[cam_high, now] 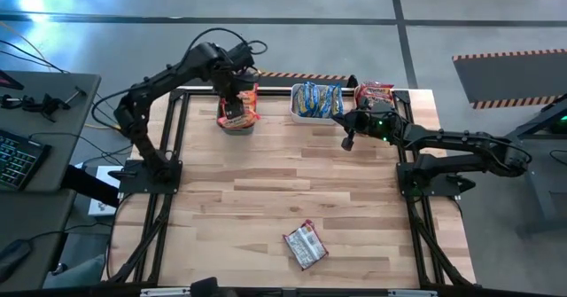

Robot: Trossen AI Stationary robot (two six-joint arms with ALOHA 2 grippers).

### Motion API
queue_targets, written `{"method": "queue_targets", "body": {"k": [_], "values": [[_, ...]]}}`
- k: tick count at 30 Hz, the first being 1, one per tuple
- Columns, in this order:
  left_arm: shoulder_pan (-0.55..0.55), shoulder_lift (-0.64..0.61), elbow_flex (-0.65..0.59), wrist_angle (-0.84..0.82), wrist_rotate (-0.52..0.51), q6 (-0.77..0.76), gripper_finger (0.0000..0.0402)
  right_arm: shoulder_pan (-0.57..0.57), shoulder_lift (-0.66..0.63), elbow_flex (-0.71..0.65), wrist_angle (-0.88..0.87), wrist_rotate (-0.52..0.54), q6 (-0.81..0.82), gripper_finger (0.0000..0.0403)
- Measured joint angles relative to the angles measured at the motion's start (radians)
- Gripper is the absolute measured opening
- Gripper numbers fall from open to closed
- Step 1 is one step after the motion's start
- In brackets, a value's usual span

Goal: Sort Maruchan noodles
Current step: Put the orange noodle pack into the blue bin

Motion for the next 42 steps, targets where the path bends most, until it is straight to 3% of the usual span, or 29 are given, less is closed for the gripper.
{"method": "queue_targets", "body": {"k": [7, 12, 23, 26, 36, 42], "values": [[-0.063, -0.011, -0.116, 0.044, -0.05, -0.044, 0.0231, 0.0, 0.0, 0.0, -0.007, -0.002, 0.0, 0.0], [-0.099, -0.01, -0.23, 0.14, -0.158, -0.024, 0.0244, 0.0, 0.0, 0.0, -0.014, -0.002, 0.002, 0.0], [-0.1, -0.011, -0.372, 0.233, -0.226, 0.033, 0.0239, 0.0, 0.0, 0.0, -0.013, -0.003, 0.003, 0.0], [-0.098, -0.011, -0.375, 0.224, -0.261, 0.054, 0.0209, 0.0, 0.0, 0.0, -0.013, -0.003, 0.003, 0.0], [-0.094, -0.011, -0.373, 0.178, -0.317, 0.181, 0.0039, 0.0, 0.0, 0.0, -0.012, -0.003, 0.003, 0.0], [-0.091, -0.011, -0.325, 0.058, -0.383, 0.311, 0.0026, 0.0, 0.0, 0.0, -0.012, -0.003, 0.003, 0.0]]}}
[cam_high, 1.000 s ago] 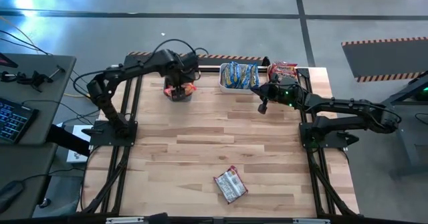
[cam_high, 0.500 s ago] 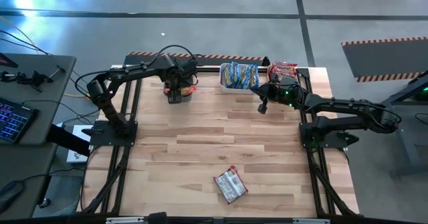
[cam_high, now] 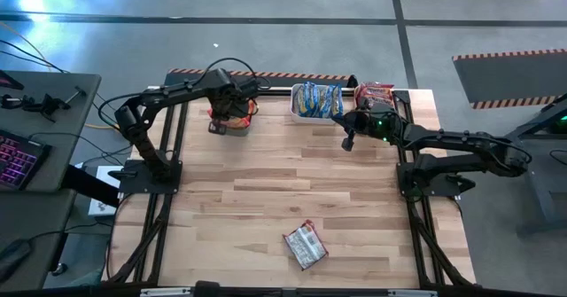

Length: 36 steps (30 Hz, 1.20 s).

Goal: Sort Maruchan noodles
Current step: Put the orange noodle pack into the blue bin

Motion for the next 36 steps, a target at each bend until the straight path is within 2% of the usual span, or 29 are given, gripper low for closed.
{"method": "queue_targets", "body": {"k": [5, 12, 23, 32, 36], "values": [[0.005, 0.0, 0.019, -0.009, 0.001, 0.055, 0.0031, 0.0, 0.0, 0.0, 0.0, 0.0, 0.0, 0.0], [0.041, 0.015, 0.019, -0.007, 0.093, 0.095, 0.0025, 0.0, 0.0, 0.0, 0.0, 0.0, 0.0, 0.0], [0.066, 0.092, 0.023, -0.007, 0.096, 0.128, 0.0028, 0.0, 0.0, 0.0, -0.001, 0.0, 0.0, 0.0], [0.079, 0.107, 0.023, 0.023, 0.105, 0.128, 0.0032, 0.0, 0.0, 0.0, -0.003, 0.0, 0.0, 0.0], [0.077, 0.108, 0.022, 0.03, 0.109, 0.051, 0.0048, 0.0, 0.0, 0.0, -0.003, 0.0, 0.0, 0.0]]}}
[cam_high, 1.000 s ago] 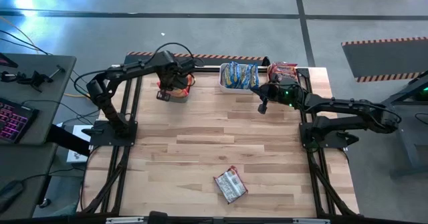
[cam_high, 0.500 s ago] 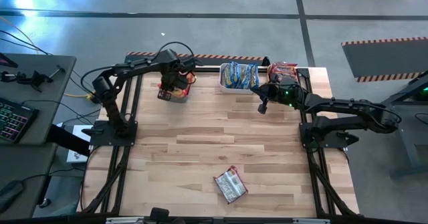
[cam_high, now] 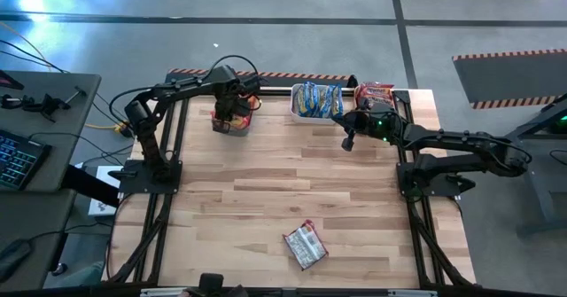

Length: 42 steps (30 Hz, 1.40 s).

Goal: Sort Maruchan noodles
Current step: Put the orange noodle pack into the blue bin, then adjust the blue bin

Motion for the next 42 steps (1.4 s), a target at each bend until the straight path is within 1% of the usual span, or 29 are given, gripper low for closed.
{"method": "queue_targets", "body": {"k": [2, 6, 11, 14, 19, 22, 26, 29, 32, 34, 37, 39, 40, 42], "values": [[-0.004, 0.002, -0.001, 0.008, 0.001, -0.049, 0.0067, 0.0, 0.0, 0.0, 0.0, 0.0, 0.0, 0.0], [-0.013, 0.006, -0.004, 0.003, 0.008, -0.098, 0.0109, 0.0, 0.0, 0.0, 0.0, 0.0, 0.0, 0.0], [-0.028, 0.006, 0.005, -0.009, -0.01, -0.098, 0.0152, 0.0, 0.0, 0.0, 0.0, 0.0, 0.0, 0.0], [-0.04, 0.005, 0.044, -0.013, -0.052, -0.097, 0.0166, 0.0, 0.0, 0.0, 0.0, 0.0, 0.0, 0.0], [-0.044, -0.031, 0.118, -0.016, -0.041, -0.119, 0.0172, 0.0, 0.0, 0.0, -0.003, 0.0, -0.002, 0.0], [-0.042, -0.069, 0.127, -0.017, 0.025, -0.173, 0.0168, 0.0, 0.0, 0.0, -0.007, 0.0, -0.002, 0.0], [-0.038, -0.129, 0.116, -0.02, 0.208, -0.279, 0.0145, 0.0, 0.0, 0.0, -0.015, 0.0, -0.002, 0.0], [-0.051, -0.215, 0.029, 0.041, 0.312, -0.298, 0.0112, 0.0, 0.0, 0.0, -0.029, 0.0, -0.002, 0.0], [-0.083, -0.295, -0.126, 0.131, 0.367, -0.324, 0.0074, 0.0, 0.0, 0.0, -0.042, 0.0, 0.0, 0.0], [-0.103, -0.35, -0.254, 0.226, 0.397, -0.363, 0.0048, 0.0, 0.0, 0.0, -0.05, 0.0, 0.0, 0.0], [-0.147, -0.419, -0.464, 0.429, 0.394, -0.437, 0.0016, 0.0, 0.0, 0.0, -0.052, 0.0, 0.0, 0.0], [-0.187, -0.457, -0.596, 0.582, 0.383, -0.496, 0.0004, 0.0, 0.0, 0.0, -0.053, 0.0, 0.0, 0.0], [-0.206, -0.473, -0.653, 0.673, 0.356, -0.528, 0.0003, 0.0, 0.0, 0.0, -0.053, 0.0, -0.002, 0.0], [-0.242, -0.496, -0.745, 0.82, 0.248, -0.58, 0.0005, 0.0, 0.0, 0.0, -0.048, 0.0, -0.002, 0.0]]}}
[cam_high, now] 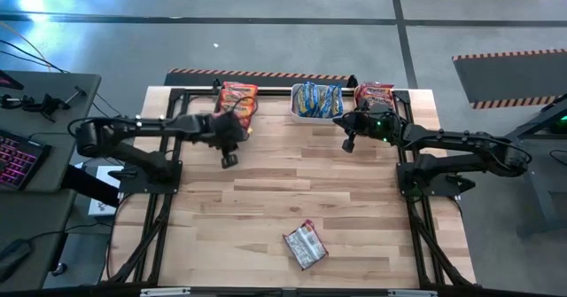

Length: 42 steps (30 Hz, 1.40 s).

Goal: Sort Maruchan noodles
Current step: Adjust the blue bin, then put the red noodle pack into the yellow bin

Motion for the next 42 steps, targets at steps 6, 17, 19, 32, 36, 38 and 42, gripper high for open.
{"method": "queue_targets", "body": {"k": [6, 17, 19, 32, 36, 38, 42], "values": [[-0.033, 0.009, -0.127, 0.271, -0.25, -0.075, 0.0007, 0.0, 0.0, 0.0, 0.025, 0.0, -0.001, 0.0], [-0.002, 0.025, -0.143, 0.418, -0.237, -0.072, 0.0007, 0.0, 0.0, 0.0, 0.03, 0.0, 0.006, 0.0], [-0.036, 0.019, -0.143, 0.413, -0.206, -0.066, 0.0007, 0.0, 0.0, 0.0, 0.03, 0.005, 0.006, 0.0], [-0.515, 0.016, -0.141, 0.627, -0.045, -0.117, 0.0009, 0.054, 0.0, 0.0, 0.03, 0.011, 0.056, 0.0], [-0.619, 0.142, -0.142, 0.761, -0.05, -0.243, 0.0025, 0.117, 0.0, 0.0, 0.03, 0.061, 0.079, 0.0], [-0.66, 0.217, -0.141, 0.855, -0.055, -0.317, 0.0039, 0.149, 0.0, 0.0, 0.024, 0.075, 0.088, 0.0], [-0.744, 0.371, -0.074, 0.942, -0.062, -0.362, 0.0078, 0.209, 0.001, 0.0, 0.014, 0.101, 0.085, 0.0]]}}
